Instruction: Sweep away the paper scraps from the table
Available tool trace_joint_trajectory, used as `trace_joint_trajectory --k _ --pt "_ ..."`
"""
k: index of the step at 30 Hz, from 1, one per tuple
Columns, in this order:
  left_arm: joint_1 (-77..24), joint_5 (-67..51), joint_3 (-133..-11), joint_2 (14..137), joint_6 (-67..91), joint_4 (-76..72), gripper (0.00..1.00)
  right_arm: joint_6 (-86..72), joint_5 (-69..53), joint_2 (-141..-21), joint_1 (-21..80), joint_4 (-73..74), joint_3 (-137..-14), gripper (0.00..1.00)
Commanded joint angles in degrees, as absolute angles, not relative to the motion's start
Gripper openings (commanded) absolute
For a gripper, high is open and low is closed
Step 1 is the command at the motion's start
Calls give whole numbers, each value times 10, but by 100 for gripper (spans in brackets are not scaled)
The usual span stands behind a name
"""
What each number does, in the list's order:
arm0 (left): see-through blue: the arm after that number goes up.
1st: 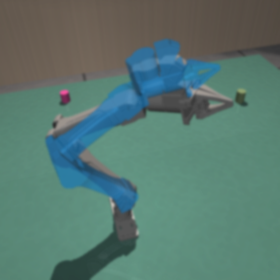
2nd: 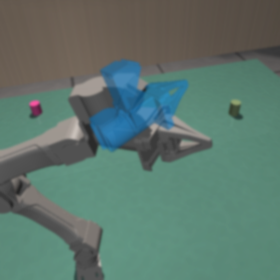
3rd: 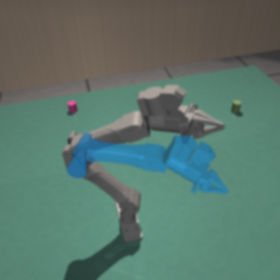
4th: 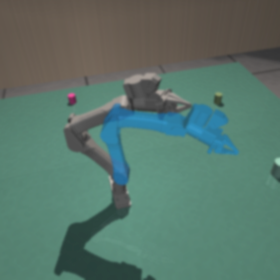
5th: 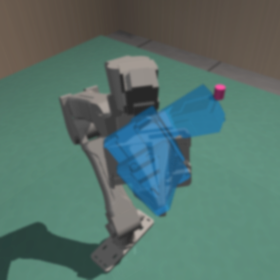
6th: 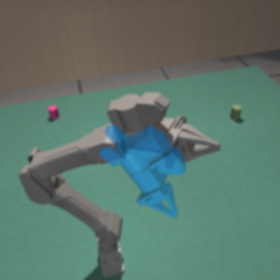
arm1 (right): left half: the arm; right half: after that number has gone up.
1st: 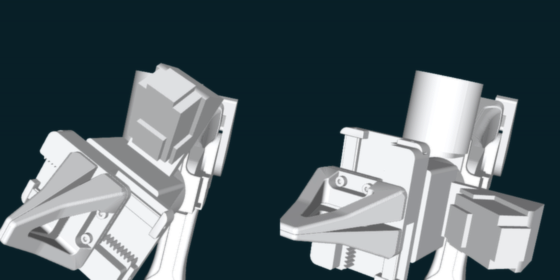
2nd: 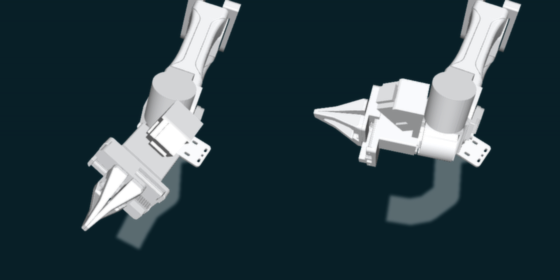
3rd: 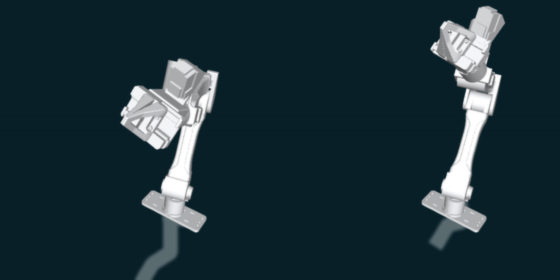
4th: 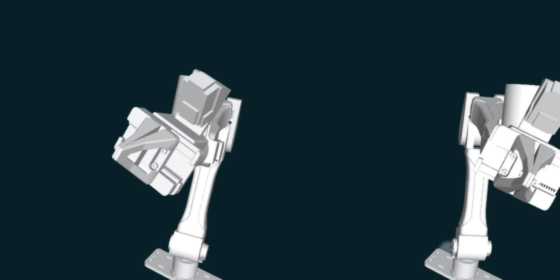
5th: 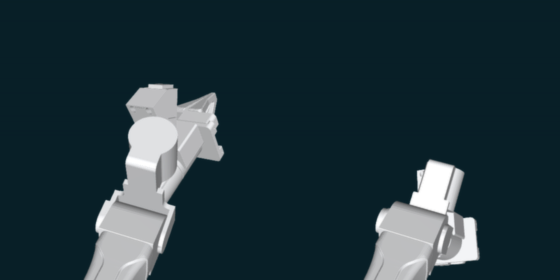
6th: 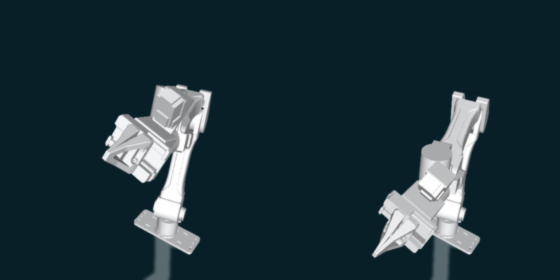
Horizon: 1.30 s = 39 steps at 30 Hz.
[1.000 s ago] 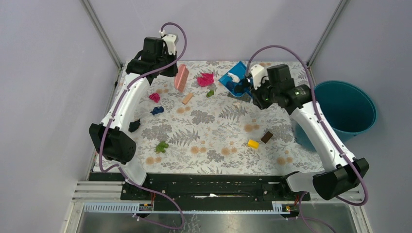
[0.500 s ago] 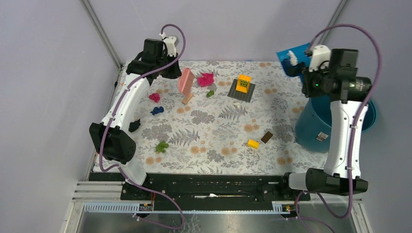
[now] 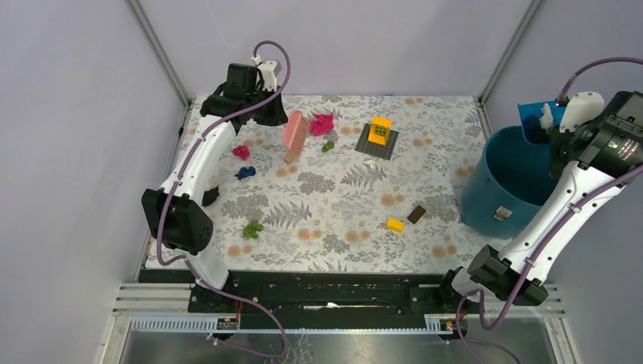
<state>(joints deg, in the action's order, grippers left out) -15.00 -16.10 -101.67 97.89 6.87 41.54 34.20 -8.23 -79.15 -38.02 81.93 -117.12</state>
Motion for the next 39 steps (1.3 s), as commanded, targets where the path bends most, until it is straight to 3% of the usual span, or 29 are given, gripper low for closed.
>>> trace_joint_trajectory --k 1,8,20,23,29,33,39 --pt "-149 -193 -1015 979 88 382 0 489 27 -780 -409 853 -1180 0" --pt "-149 -210 -1009 982 98 376 0 576 149 -814 -463 853 -1111 0" --pt "-149 -215 -1004 988 105 372 0 915 150 -893 -449 849 -1270 0" --pt "-149 -220 -1010 992 110 373 0 1009 170 -853 -436 825 -1205 0" --pt "-150 -218 -1008 985 108 373 0 1208 180 -735 -433 636 -1000 0" --pt "-150 -215 -994 973 103 373 0 1216 178 -743 -430 617 -1008 0" --pt "-150 -210 -988 967 101 373 0 1154 143 -806 -430 652 -1123 0"
